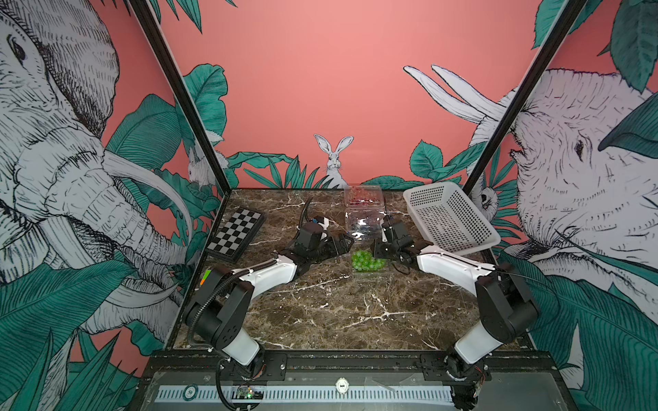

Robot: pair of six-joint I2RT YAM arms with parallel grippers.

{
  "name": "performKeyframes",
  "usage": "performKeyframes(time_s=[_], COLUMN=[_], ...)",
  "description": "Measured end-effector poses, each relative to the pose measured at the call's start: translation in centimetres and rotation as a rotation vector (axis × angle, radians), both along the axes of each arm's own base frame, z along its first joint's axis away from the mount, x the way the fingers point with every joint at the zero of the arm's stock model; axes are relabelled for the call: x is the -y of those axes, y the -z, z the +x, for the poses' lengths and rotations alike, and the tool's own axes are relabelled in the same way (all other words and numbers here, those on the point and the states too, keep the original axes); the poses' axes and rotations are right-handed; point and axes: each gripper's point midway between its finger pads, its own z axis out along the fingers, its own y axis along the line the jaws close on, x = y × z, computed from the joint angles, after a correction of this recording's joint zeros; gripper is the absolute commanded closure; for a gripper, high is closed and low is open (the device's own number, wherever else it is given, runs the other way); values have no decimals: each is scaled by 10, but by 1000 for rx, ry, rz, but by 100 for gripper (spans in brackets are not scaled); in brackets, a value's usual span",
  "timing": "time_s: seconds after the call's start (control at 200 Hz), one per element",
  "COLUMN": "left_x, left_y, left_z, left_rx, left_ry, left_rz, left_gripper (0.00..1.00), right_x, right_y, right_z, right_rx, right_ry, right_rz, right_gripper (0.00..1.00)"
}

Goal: Pack grapes into containers
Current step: Place the grape into the packing box.

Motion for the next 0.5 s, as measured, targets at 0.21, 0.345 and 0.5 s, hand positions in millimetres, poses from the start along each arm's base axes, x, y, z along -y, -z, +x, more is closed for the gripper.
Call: performKeyframes(time_s=[0.21,0.345,0.5], left_x=[1,7,14], left_y=[7,6,1], left_z=[6,19,40], left_rx=[-12,-2,14], left_ry=[5,13,17], left_rz=[28,49,59], left_gripper=[1,1,1], right_x=[20,48,79], right_y=[-45,-48,-18], right_z=[-6,-14,-18], right_rx=[117,129,40], right_ry=[31,69,112], right_rz=[-12,-41,-81], right_gripper=[1,2,3])
